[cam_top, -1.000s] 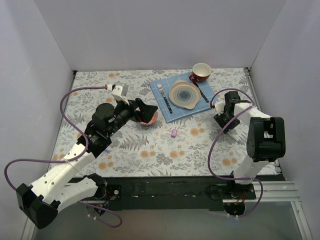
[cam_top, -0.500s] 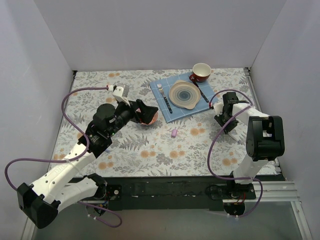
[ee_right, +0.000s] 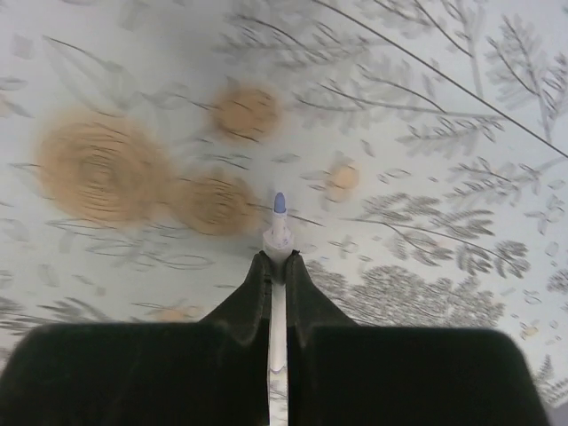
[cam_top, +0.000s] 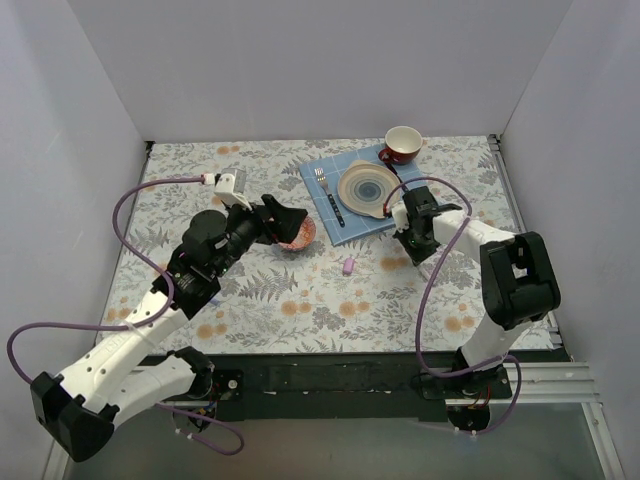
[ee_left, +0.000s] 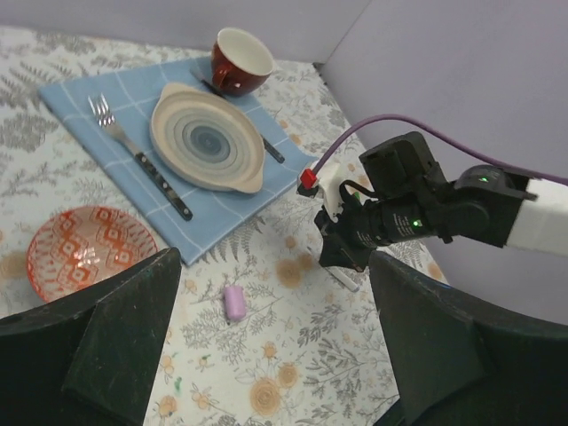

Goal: Insert the pens into the pen caps

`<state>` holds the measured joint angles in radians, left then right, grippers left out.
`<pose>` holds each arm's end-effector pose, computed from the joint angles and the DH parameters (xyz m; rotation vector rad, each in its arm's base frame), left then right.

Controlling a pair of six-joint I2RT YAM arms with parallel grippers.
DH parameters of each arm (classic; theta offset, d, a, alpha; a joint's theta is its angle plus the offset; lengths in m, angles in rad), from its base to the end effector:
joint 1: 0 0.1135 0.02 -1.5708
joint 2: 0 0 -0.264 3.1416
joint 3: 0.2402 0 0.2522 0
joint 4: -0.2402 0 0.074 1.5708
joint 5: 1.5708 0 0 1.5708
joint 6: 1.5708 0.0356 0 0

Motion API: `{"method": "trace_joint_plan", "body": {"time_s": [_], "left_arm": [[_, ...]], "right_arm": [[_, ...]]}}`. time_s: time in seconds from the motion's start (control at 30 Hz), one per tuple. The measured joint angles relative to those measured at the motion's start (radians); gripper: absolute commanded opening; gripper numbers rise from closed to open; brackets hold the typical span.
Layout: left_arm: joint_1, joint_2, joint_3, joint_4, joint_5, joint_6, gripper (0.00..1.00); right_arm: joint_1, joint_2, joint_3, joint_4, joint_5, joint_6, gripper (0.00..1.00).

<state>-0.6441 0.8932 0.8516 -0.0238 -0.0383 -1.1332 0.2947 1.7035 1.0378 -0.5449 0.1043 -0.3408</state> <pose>0.1696 -0.1257 0.3618 -0.4700 1.7492 -1.2948 0.3103 0.0903 0.1687 -0.8434 2.6489 -0.1567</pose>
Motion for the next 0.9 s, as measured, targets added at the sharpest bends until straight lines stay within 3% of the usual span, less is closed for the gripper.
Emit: {"method": "trace_joint_plan", "body": {"time_s": [0.17,0.37,0.57,0.9], "left_arm": [[0.0,0.029,-0.035,-0.075,-0.024,-0.18,0.76],[0.0,0.062,-0.16,-0.05,0.022,-0.341,0.72],[0.0,0.253,-0.239,0.1,0.124,-0.424,0.72],[-0.077,0.584,-0.224,0.378,0.239,-0.418,0.72]], "right_arm": [[0.13,-0.086,-0.058,0.077,-0.077,0.121,0.01],[0.223,-0.28,-0.22,0.229,-0.203,0.266,0.01],[0.277,-0.386,-0.303,0.364,-0.305,0.372,0.01],[0.291,-0.439,-0.35,0.509,-0.364,0.455,0.01]]}}
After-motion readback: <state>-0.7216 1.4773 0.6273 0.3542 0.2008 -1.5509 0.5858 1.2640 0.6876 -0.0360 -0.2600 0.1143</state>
